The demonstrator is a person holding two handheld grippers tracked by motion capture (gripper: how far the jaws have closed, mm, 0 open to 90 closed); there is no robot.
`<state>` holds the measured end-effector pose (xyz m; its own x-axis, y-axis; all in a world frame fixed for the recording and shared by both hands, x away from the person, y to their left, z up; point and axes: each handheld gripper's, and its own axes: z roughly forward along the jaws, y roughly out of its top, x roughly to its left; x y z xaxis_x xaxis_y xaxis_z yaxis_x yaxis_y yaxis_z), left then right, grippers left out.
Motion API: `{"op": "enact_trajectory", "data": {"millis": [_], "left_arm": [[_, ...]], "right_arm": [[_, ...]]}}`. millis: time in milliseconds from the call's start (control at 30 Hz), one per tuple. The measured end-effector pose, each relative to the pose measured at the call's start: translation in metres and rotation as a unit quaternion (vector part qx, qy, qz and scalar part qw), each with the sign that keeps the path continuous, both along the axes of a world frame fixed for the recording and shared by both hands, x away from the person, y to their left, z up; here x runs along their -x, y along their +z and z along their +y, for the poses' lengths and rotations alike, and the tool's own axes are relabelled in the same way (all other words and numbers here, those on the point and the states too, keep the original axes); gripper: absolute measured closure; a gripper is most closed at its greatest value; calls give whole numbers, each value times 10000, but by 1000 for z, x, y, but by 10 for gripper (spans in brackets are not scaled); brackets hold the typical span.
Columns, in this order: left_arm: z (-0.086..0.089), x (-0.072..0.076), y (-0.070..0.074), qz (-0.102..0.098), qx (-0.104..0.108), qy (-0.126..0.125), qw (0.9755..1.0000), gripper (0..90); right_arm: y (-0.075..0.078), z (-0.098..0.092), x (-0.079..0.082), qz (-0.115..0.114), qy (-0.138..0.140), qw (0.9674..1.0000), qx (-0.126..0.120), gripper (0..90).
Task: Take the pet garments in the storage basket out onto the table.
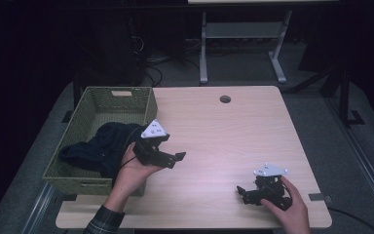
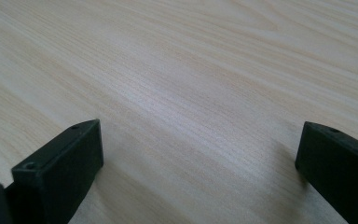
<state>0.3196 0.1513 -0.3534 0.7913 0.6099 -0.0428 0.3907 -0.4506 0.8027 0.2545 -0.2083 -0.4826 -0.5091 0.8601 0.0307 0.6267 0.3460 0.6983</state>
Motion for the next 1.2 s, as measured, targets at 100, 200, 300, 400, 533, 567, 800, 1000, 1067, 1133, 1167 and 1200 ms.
{"op": "enact_trajectory", "data": {"millis": [100, 200, 300, 400, 533, 567, 800, 1000, 1067, 1133, 1167, 1200], "left_arm": [[6, -3, 4, -12, 36, 58, 10000, 142], [13, -5, 8, -56, 54, 97, 9999, 142], [20, -7, 11, -75, 35, 148, 9999, 143], [26, -8, 12, -79, 36, 211, 9997, 144], [34, -9, 13, -71, -8, 227, 9997, 144], [35, -10, 12, -69, 6, 235, 9997, 145], [46, -11, 14, -72, 2, 276, 9996, 166], [59, -14, 14, -93, 44, 425, 9990, 193], [64, -15, 14, -82, 57, 474, 9988, 207], [68, -15, 14, -84, 57, 511, 9986, 214], [70, -16, 13, -79, 33, 508, 9987, 220], [71, -16, 13, -75, 49, 532, 9985, 227]], "right_arm": [[0, 0, 0, 1, 0, 10000, 0, 4], [0, 0, 0, 0, -1, 10000, -2, 4], [0, 0, 0, 0, -1, 10000, -2, 4], [0, 0, 0, 1, -3, 10000, -2, 4], [0, 0, 0, -17, 7, 10000, 7, 4], [0, 0, 0, -14, 3, 10000, 4, 4], [0, 0, 0, -21, 12, 10000, 8, 4], [0, 0, 0, -20, 11, 10000, 7, 4], [0, 0, 0, -19, 11, 10000, 7, 4], [0, 0, 0, -20, 12, 10000, 7, 4], [0, 0, 0, -23, 19, 10000, 10, 4], [0, 0, 0, -22, 17, 10000, 7, 4]]}}
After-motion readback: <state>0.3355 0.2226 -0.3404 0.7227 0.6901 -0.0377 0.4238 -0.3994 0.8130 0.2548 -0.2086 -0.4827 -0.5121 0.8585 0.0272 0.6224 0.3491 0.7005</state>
